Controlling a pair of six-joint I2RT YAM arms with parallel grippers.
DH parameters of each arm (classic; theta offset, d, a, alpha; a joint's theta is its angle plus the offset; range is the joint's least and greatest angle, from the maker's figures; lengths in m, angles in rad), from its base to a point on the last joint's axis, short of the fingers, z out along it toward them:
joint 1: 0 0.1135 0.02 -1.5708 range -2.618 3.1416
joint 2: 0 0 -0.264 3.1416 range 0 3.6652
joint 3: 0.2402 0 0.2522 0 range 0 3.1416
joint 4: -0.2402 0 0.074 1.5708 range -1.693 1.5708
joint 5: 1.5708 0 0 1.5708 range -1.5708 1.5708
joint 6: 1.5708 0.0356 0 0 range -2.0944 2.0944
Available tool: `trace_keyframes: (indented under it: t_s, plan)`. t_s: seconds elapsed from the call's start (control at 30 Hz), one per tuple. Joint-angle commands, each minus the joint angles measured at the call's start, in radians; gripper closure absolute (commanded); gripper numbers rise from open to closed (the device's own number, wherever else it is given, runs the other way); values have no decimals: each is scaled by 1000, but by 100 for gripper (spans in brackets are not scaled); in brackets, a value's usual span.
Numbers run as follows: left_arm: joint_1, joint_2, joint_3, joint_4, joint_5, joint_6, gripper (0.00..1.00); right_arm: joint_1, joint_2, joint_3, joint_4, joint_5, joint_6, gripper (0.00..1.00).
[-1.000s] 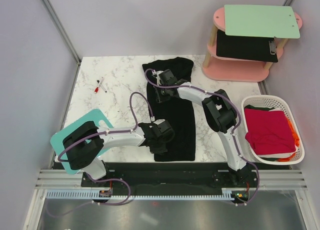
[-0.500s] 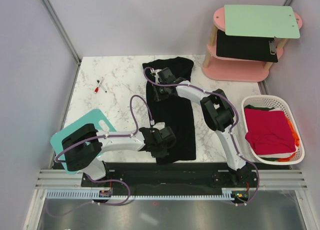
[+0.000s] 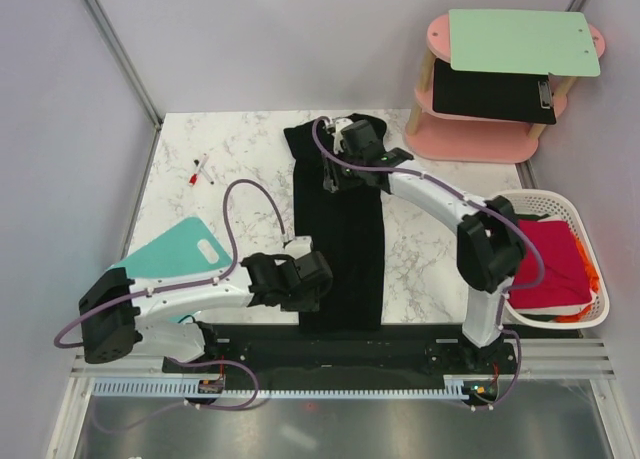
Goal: Fold and stack the t-shirts
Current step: Rotate the tshirt 90 degrees
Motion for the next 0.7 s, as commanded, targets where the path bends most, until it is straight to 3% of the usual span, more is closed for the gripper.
trace_keyframes:
  t_s: [0.0, 0.03, 0.1, 0.33, 0.5, 0.53, 0.63, 0.67]
  plan:
    - [-4, -92, 40, 25, -107, 70, 22, -12, -217, -153, 5, 89, 5, 47]
    - [-4, -93, 32, 42, -105, 83, 14, -17, -238, -181, 2, 93, 4, 40]
    - [-4, -83, 17, 129, -79, 101, 10, -26, -294, -252, -1, 121, 5, 37]
    - [-4, 39, -36, 347, -19, 107, 18, -56, -413, -398, -2, 149, 29, 36]
    - [-4, 135, -22, 403, 16, 112, 28, -76, -453, -425, -12, 147, 25, 36]
    - [-4, 158, -17, 409, 19, 113, 31, -79, -456, -424, -13, 147, 24, 36]
    - [-4, 187, -7, 423, 33, 120, 57, -92, -461, -424, -15, 147, 21, 36]
    - [-4, 194, -2, 424, 39, 123, 78, -95, -461, -424, -16, 147, 19, 36]
